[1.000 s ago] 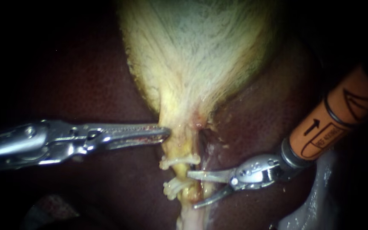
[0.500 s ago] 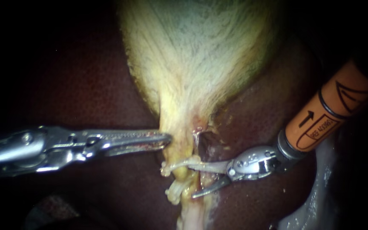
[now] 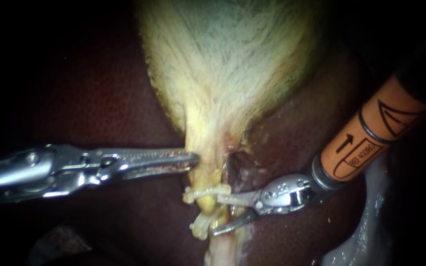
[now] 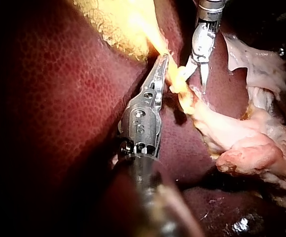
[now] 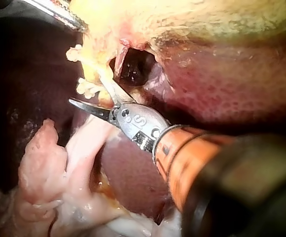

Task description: Go to the cutting position left tube

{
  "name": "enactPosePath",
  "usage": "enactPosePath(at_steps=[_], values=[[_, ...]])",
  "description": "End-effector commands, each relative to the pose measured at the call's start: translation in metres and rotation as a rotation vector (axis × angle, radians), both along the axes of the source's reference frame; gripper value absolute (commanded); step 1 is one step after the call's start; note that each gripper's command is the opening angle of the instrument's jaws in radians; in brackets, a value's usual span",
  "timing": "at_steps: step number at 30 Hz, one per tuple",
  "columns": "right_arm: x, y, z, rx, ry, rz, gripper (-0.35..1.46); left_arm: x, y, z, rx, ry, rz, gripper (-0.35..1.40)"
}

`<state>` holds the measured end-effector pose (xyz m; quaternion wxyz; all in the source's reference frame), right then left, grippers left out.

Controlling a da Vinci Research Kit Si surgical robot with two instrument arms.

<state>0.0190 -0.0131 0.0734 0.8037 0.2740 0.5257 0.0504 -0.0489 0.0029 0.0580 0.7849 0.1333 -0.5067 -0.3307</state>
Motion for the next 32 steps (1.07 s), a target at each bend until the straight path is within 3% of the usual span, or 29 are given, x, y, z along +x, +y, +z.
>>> enactPosePath(at_steps=[1, 8, 15, 32], values=[[0.0004, 0.0001, 0.0001, 0.000, 0.003, 0.002, 1.38, -0.0001, 0.0000, 0.0001, 0.001, 0.000, -0.001, -0.05], [0.0034, 0.0003, 0.0011, 0.020, 0.000, 0.023, 1.38, -0.0003, -0.0002, 0.0000, -0.001, 0.002, -0.002, -0.05], [0.0052, -0.0001, 0.0016, 0.069, 0.022, 0.018, 1.38, -0.0005, -0.0003, 0.0001, -0.001, 0.002, -0.003, -0.05], [0.0047, 0.0001, 0.0019, 0.078, 0.020, 0.023, 1.38, -0.0006, -0.0002, 0.0004, -0.002, 0.003, -0.003, -0.06]])
